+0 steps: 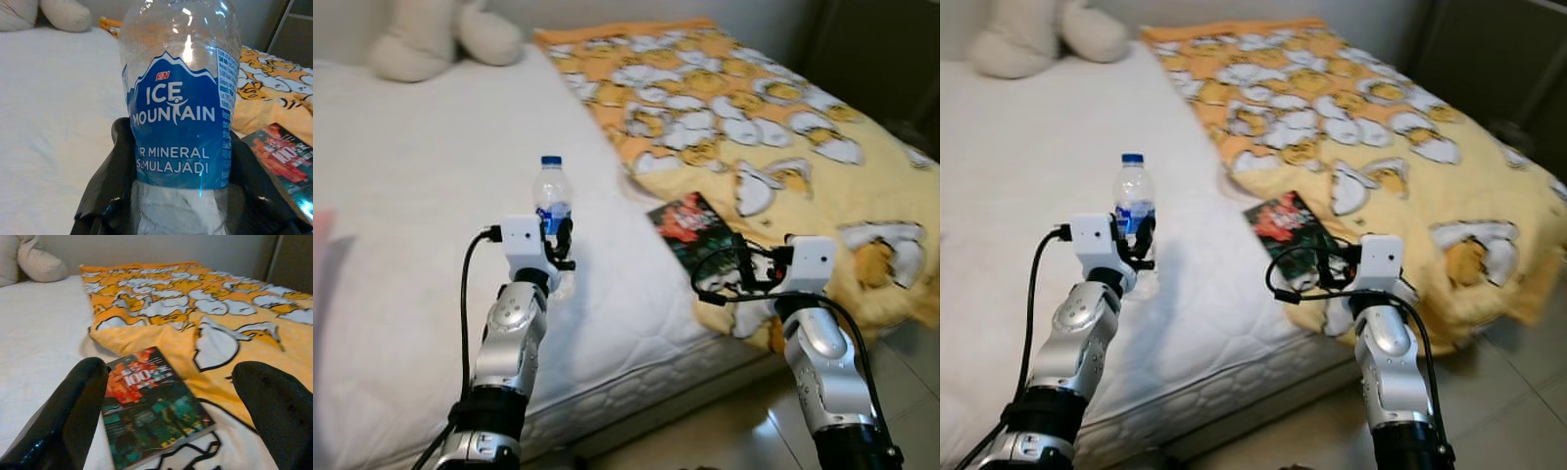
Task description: Clean up the room
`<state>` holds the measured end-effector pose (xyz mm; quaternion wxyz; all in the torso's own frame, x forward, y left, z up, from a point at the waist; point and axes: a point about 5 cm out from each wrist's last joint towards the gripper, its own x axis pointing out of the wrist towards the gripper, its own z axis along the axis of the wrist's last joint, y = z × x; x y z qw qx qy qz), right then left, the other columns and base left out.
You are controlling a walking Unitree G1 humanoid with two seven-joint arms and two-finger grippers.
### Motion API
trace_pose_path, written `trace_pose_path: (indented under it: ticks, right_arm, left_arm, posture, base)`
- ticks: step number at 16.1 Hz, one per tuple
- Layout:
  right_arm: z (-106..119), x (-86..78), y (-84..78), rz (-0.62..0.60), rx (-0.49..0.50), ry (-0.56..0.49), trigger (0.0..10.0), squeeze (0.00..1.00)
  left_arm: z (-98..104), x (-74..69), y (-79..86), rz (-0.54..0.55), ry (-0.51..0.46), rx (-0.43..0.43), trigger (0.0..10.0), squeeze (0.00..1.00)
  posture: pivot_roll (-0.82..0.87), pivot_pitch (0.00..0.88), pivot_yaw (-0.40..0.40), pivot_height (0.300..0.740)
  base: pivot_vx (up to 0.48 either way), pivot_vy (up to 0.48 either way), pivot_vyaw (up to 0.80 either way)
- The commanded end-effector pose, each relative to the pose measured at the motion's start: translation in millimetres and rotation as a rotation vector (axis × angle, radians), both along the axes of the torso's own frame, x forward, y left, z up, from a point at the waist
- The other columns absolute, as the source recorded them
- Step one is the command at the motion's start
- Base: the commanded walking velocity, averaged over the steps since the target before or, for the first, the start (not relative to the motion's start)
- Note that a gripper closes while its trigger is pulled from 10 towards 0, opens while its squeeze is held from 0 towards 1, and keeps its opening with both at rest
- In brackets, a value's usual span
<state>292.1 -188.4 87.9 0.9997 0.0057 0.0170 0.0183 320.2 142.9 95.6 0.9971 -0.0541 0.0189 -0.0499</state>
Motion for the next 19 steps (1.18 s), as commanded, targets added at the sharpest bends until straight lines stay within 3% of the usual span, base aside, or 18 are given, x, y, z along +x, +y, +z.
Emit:
trace_pose_path:
  ticks: [1,3,6,11,15,19]
  right_arm:
    - [3,3.2,0.7,-0.012,0.011,-0.020,10.0,0.00]
    - [3,4.5,3.8,-0.007,0.014,-0.025,10.0,0.00]
    - [-3,0.4,4.9,-0.006,0.024,-0.006,10.0,0.00]
    - [-9,-5.2,3.8,0.002,0.009,0.015,10.0,0.00]
    - [-11,-10.9,-2.9,-0.031,0.010,0.019,10.0,0.00]
    - [-18,-20.6,-5.0,-0.056,0.026,0.041,10.0,0.00]
  left_arm:
    - [11,2.7,-6.0,-0.052,-0.047,0.020,10.0,0.00]
    - [12,4.2,-6.3,-0.074,-0.043,0.000,10.0,0.00]
    - [12,5.0,-5.0,-0.071,-0.049,0.000,10.0,0.00]
    - [-2,1.9,-10.0,-0.059,0.034,-0.047,10.0,0.00]
    - [-2,2.0,-13.0,-0.089,0.027,-0.011,10.0,0.00]
    - [-9,-2.9,-11.8,-0.097,0.052,-0.052,10.0,0.00]
  posture:
    - [-0.09,0.000,0.029,0.740]
    - [-0.08,0.000,0.035,0.740]
    - [-0.08,0.000,0.025,0.740]
    - [-0.10,0.000,0.016,0.740]
    - [-0.10,0.000,0.025,0.740]
    - [-0.12,0.000,0.037,0.740]
  base:
    - [0.000,-0.480,0.63]
    - [0.000,-0.480,0.63]
    - [0.000,0.000,0.63]
    - [0.000,-0.384,0.62]
    - [0.000,0.000,0.61]
    - [0.000,0.215,0.61]
